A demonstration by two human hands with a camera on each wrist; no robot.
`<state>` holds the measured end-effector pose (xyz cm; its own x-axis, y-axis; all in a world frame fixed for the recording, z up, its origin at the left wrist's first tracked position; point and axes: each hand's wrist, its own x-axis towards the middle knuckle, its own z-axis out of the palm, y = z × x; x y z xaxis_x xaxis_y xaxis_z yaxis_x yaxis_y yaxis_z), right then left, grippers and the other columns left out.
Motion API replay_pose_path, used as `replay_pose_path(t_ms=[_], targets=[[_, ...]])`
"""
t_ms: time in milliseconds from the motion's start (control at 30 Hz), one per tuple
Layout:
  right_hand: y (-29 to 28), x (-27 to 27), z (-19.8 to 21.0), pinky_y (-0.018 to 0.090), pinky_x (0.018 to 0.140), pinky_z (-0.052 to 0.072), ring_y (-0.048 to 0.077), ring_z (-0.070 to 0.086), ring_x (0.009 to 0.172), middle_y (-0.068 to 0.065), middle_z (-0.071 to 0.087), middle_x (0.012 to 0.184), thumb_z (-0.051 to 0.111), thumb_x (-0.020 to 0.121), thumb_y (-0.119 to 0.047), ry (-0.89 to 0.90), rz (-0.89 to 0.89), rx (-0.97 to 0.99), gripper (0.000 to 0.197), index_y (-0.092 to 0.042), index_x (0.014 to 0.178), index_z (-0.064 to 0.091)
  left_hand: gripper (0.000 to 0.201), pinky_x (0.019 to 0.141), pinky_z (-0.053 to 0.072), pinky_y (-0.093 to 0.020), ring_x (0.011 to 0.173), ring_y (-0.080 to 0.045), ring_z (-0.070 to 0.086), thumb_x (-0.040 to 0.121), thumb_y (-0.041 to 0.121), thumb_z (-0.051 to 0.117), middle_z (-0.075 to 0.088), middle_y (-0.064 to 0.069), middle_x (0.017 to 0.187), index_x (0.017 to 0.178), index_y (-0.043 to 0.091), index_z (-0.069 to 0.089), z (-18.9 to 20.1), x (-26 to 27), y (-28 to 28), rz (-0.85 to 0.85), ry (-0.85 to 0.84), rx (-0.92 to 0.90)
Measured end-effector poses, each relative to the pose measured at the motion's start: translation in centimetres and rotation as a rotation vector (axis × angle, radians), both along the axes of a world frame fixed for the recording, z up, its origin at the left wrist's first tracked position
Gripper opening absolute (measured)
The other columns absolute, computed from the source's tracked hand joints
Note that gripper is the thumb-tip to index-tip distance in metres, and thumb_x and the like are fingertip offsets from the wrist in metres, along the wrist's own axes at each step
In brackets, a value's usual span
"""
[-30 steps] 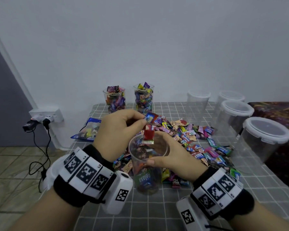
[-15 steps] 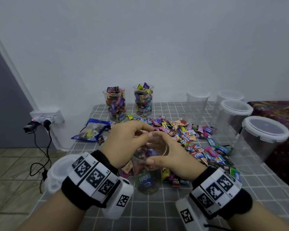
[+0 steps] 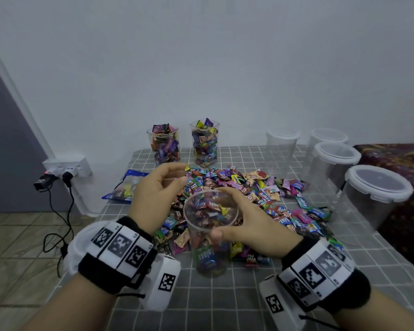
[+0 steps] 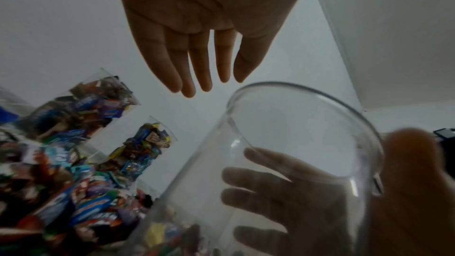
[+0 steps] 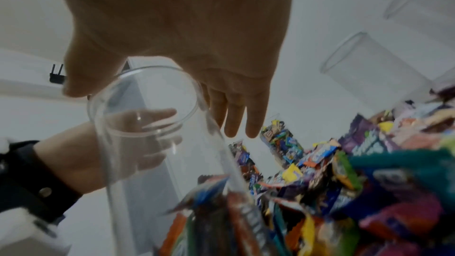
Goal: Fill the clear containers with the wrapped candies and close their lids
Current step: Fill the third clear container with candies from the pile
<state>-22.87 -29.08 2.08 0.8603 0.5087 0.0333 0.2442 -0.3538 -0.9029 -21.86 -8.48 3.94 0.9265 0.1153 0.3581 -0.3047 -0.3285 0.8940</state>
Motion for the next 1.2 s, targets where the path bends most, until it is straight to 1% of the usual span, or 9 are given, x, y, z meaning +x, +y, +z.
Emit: replay_pose_path(t_ms=[100,167,233,367,567,767,933,1067,1200], targets=[[-1.1,0.5,0.3,0.026,0.107,0.037,-0.004,0.044,0.122,-0.022,0.046,0.131,0.083,0.066,-0.043,-0.056,0.067,-0.147,0.084,-0.049,0.129,0.028,0.02,0.078,0.051,-0.036,0.094,-0.014,0.061,0.088,0.021,0.062,0.064,0.003,0.105,0.102,0.035,0.06,-1.1,0.6,1.0,0.051,0.106,0.063],[-1.9,1.2,-0.1,0.034,0.109,0.034,0.005,0.039,0.129,-0.014,0.043,0.139,0.078,0.058,-0.06,-0.117,0.079,-0.314,0.102,-0.036,0.142,0.027,0.027,0.087,0.05,-0.041,0.101,-0.017,0.059,0.086,0.028,0.064,0.061,0.0,0.114,0.112,0.032,0.056,-1.9,1.0,1.6,0.061,0.213,0.169],[-2.7,1.9,-0.6,0.039,0.112,0.03,0.011,0.029,0.136,-0.007,0.031,0.149,0.073,0.054,-0.072,-0.146,0.066,-0.559,0.119,-0.028,0.149,0.017,0.046,0.096,0.046,-0.04,0.111,-0.02,0.055,0.084,0.036,0.065,0.055,-0.003,0.129,0.127,0.027,0.049,-2.6,1.4,2.1,0.038,0.35,0.372],[-3.8,2.3,-1.3,0.036,0.111,0.03,0.018,0.02,0.14,-0.002,0.014,0.155,0.072,0.069,-0.057,-0.16,0.053,-0.951,0.113,-0.024,0.151,0.003,0.09,0.1,0.043,-0.036,0.123,-0.019,0.048,0.068,0.053,0.075,0.044,0.0,0.143,0.144,0.028,0.031,-5.3,2.5,2.8,-0.081,0.572,0.731],[-3.3,2.7,-2.0,0.042,0.11,0.031,0.025,0.015,0.144,0.003,-0.001,0.16,0.072,0.067,-0.063,-0.105,0.069,-1.154,0.121,-0.03,0.15,-0.009,0.12,0.106,0.036,-0.047,0.135,-0.033,0.032,0.06,0.055,0.079,0.012,-0.008,0.155,0.15,0.035,0.002,-7.0,3.3,2.2,-0.151,0.766,1.12],[-2.7,3.3,-2.6,0.043,0.107,0.037,0.029,0.024,0.141,0.006,0.0,0.159,0.072,0.066,-0.064,-0.098,0.071,-1.174,0.123,-0.03,0.15,-0.011,0.101,0.101,0.043,-0.044,0.125,-0.028,0.046,0.062,0.052,0.079,0.035,-0.006,0.148,0.145,0.039,0.021,-7.0,3.8,1.5,-0.217,0.734,1.197],[-2.5,3.4,-2.6,0.043,0.107,0.038,0.031,0.026,0.14,0.007,0.003,0.159,0.071,0.069,-0.061,-0.088,0.077,-1.169,0.114,-0.035,0.15,-0.006,0.097,0.094,0.049,-0.04,0.116,-0.026,0.053,0.067,0.05,0.075,0.043,-0.005,0.144,0.145,0.043,0.019,-6.9,3.8,1.5,-0.252,0.712,1.243],[-2.3,3.5,-2.6,0.04,0.102,0.042,0.029,0.035,0.135,0.008,0.019,0.154,0.07,0.077,-0.052,-0.123,0.055,-1.15,0.099,-0.033,0.151,0.008,0.065,0.091,0.05,-0.035,0.108,-0.021,0.056,0.074,0.042,0.072,0.059,0.001,0.123,0.133,0.037,0.044,-6.5,3.6,1.1,-0.247,0.689,1.278],[-2.0,3.6,-2.7,0.038,0.094,0.047,0.027,0.048,0.121,0.008,0.039,0.139,0.065,0.085,-0.041,-0.184,0.025,-1.143,0.071,-0.026,0.146,0.03,0.04,0.086,0.052,-0.036,0.099,-0.022,0.059,0.082,0.036,0.065,0.063,-0.001,0.112,0.121,0.032,0.056,-6.6,3.9,0.9,-0.217,0.661,1.296]])
